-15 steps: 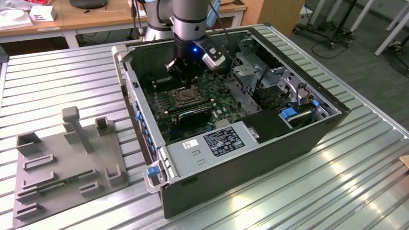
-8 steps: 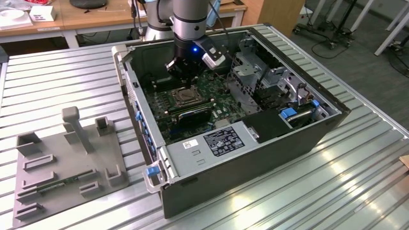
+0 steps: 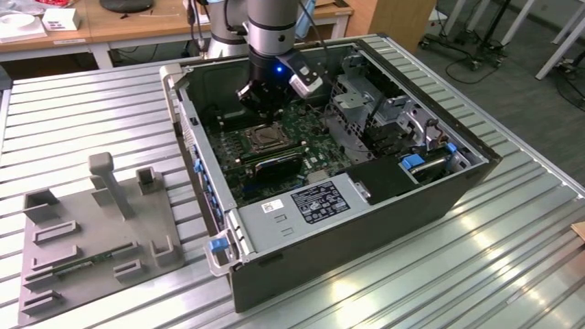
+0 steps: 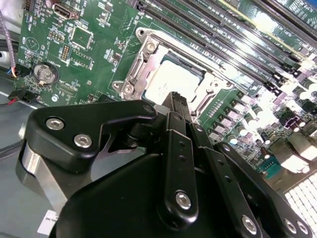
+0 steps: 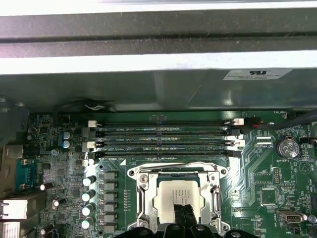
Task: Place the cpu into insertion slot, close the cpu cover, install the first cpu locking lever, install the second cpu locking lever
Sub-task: 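Install the second cpu locking lever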
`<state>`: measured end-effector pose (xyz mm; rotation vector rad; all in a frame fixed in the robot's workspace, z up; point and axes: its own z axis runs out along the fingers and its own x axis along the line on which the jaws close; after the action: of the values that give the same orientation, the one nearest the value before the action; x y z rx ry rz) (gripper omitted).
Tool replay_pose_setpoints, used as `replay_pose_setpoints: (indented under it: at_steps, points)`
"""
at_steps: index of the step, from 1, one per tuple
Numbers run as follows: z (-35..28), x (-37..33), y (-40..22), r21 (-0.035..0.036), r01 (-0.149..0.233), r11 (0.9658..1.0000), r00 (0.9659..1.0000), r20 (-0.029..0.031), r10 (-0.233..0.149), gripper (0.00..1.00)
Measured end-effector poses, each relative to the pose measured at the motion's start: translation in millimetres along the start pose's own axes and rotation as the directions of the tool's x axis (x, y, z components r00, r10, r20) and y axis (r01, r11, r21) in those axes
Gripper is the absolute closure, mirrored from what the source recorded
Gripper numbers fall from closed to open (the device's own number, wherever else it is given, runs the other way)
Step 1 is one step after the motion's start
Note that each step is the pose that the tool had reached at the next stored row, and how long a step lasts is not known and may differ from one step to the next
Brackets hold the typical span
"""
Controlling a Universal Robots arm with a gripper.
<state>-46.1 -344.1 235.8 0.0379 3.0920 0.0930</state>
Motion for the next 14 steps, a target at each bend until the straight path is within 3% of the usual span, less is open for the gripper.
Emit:
replay_pose_setpoints:
  at_steps: [5,14]
  points:
    - [-7.4,-0.3,-0.5,0.0002,0.000,1.0000,1.0000,0.0001,0.000,0.90]
    - [-7.7,-0.5,-2.2,0.0002,0.000,1.0000,1.0000,0.0001,0.000,0.90]
